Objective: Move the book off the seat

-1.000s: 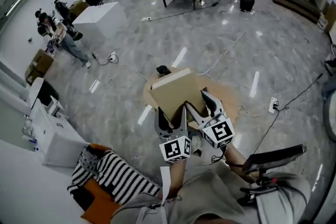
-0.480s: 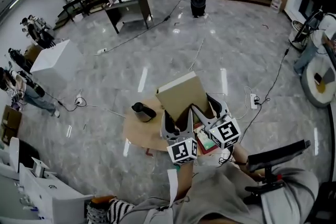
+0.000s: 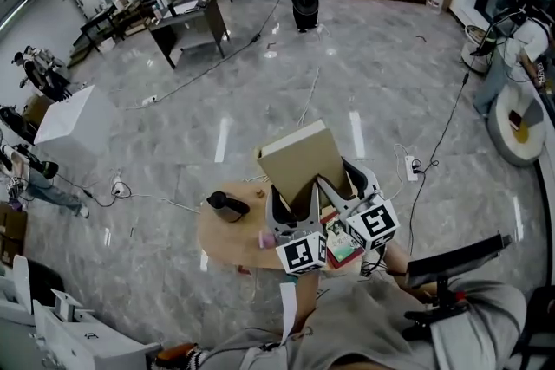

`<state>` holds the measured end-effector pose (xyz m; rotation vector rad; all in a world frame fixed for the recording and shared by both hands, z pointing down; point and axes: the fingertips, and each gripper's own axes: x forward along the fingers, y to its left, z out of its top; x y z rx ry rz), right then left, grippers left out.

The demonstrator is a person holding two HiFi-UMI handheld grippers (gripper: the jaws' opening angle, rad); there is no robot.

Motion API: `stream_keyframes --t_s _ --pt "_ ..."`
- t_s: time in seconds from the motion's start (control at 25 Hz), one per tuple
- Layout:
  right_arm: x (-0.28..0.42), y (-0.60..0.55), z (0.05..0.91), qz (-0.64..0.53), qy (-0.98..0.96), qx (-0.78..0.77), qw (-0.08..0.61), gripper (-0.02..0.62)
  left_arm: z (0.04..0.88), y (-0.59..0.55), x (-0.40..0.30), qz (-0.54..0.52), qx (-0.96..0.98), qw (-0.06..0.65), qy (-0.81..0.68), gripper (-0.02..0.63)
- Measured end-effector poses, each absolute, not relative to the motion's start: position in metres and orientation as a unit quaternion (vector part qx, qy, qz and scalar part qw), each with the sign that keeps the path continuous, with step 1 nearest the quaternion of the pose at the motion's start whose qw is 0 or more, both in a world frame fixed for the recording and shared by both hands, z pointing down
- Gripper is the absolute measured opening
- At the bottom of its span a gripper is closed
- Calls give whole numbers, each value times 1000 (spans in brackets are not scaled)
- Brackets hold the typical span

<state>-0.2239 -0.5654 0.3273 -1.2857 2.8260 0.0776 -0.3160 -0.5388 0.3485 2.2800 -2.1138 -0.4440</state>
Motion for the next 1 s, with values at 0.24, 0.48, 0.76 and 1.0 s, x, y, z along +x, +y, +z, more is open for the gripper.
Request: stream_keyframes --t_s 0.24,0.48,0.76,1.0 --pt "-196 -588 304 19 922 -385 36 229 321 -556 -286 -128 706 -18 -697 390" --pt "-177 -591 286 32 928 -365 75 229 302 -556 -267 -125 696 -60 -705 390" --pt "-161 -596 279 28 932 -349 88 229 293 -557 -250 -119 683 -70 -717 390" --pt "-158 -598 291 27 932 -353 82 229 305 -560 -248 -117 686 -62 -715 390"
